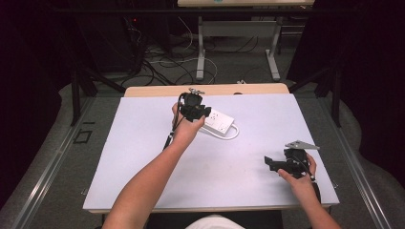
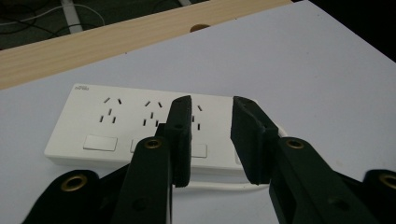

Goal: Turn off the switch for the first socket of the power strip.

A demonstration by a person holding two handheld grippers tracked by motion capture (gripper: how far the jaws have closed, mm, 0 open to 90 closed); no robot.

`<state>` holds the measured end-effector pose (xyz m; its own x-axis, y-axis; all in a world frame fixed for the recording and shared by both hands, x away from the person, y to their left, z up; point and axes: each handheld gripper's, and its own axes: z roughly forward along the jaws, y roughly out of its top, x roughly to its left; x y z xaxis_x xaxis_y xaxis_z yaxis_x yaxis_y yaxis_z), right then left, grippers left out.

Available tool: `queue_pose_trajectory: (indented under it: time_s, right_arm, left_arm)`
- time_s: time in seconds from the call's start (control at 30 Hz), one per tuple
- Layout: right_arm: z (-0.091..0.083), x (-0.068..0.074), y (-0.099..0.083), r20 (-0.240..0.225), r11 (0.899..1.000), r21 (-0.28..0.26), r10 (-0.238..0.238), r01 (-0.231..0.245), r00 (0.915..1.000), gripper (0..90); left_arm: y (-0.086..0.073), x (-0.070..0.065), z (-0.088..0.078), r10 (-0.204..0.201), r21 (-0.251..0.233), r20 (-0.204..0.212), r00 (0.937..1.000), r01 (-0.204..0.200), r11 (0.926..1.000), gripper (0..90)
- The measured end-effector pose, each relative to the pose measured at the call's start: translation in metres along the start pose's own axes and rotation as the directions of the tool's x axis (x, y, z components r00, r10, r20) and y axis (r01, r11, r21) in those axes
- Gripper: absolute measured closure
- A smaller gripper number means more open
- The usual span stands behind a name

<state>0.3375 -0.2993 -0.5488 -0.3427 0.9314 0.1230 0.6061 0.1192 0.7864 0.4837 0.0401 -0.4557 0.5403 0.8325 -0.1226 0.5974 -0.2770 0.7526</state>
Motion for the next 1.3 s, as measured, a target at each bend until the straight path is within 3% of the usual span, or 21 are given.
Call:
queue_pose_trajectory:
  time_s: [0.3, 0.57, 1.3]
  right_arm:
    - [0.001, 0.0, 0.0, -0.002, 1.0, 0.003, 0.004, -0.004, 1.0, 10.1]
    - [0.002, 0.0, -0.001, -0.003, 1.0, 0.012, 0.009, -0.009, 1.0, 10.8]
    - [0.004, 0.0, -0.002, -0.015, 1.0, 0.019, 0.006, -0.006, 0.9999, 13.2]
  left_arm:
    - [0.0, 0.011, 0.014, -0.04, 0.031, -0.015, 0.9991, 0.04, 0.9987, 77.4]
    - [-0.002, 0.02, 0.026, -0.059, 0.054, -0.031, 0.9978, 0.06, 0.9967, 78.6]
    - [-0.013, 0.023, 0.057, -0.079, 0.142, -0.053, 0.9954, 0.086, 0.9861, 88.1]
